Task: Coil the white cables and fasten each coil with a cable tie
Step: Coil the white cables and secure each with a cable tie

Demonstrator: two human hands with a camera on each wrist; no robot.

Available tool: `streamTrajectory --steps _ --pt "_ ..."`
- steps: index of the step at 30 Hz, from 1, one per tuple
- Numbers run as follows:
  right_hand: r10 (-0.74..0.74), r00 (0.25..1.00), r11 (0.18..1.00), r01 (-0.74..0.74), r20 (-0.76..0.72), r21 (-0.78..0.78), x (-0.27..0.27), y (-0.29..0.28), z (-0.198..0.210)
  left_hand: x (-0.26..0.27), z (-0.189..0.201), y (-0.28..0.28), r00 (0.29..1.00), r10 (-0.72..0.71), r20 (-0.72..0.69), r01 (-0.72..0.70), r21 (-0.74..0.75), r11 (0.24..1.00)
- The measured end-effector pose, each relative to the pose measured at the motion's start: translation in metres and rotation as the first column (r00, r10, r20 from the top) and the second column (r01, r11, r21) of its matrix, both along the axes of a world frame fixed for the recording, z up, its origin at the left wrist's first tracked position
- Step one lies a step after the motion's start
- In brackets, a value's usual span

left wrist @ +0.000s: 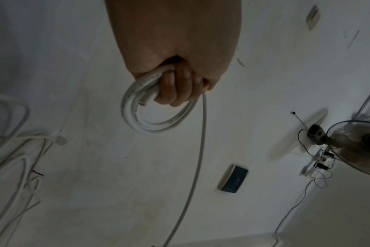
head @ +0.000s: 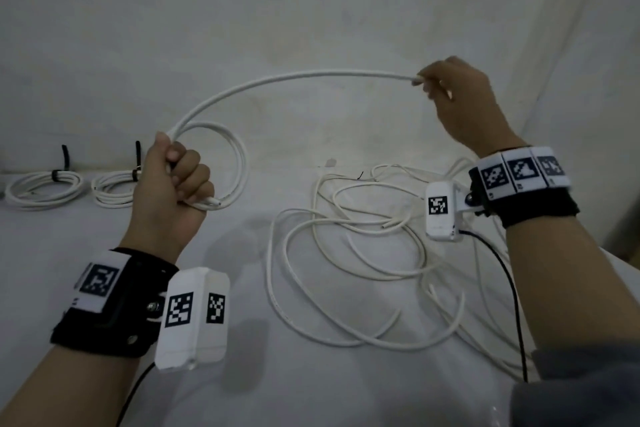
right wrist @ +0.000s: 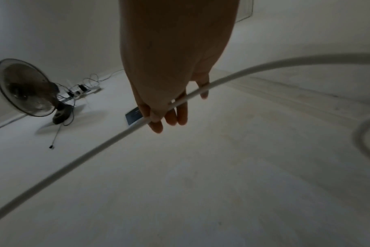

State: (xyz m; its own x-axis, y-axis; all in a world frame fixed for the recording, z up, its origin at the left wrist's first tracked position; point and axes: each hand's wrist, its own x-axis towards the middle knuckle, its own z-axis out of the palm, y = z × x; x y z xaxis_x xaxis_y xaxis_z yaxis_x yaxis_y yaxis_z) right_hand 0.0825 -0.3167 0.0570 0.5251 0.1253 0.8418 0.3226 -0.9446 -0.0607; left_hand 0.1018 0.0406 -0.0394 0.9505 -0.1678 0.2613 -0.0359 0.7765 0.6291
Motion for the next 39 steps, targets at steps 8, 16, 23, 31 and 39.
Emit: streamTrajectory --steps 8,16,23,31,39 --pt "0.092 0.96 0.995 -0.098 -0.265 -0.01 -0.013 0.061 -0.062 -0.002 0.006 0.006 1.0 0.025 -0.009 -0.026 -0.08 0.996" --pt "-0.055 0.856 0.905 -0.175 -0.514 -0.388 -0.026 0.101 -0.094 0.0 0.007 0.011 0.995 0.094 -0.021 -0.095 -0.083 0.992" --pt "0.232 0.924 0.764 -0.367 -0.305 -0.531 -0.035 0.133 -0.102 -0.001 0.006 0.001 0.989 0.151 0.006 -0.151 0.023 0.988" --pt "0.365 0.893 0.805 -0.445 -0.264 -0.392 -0.047 0.166 -0.071 -0.012 -0.003 -0.022 0.993 0.097 0.066 -0.109 0.213 0.971" --pt "0.474 0.87 0.877 -0.481 -0.134 -0.016 -0.035 0.179 -0.06 -0.022 -0.005 -0.031 0.987 0.069 0.145 -0.136 0.528 0.838"
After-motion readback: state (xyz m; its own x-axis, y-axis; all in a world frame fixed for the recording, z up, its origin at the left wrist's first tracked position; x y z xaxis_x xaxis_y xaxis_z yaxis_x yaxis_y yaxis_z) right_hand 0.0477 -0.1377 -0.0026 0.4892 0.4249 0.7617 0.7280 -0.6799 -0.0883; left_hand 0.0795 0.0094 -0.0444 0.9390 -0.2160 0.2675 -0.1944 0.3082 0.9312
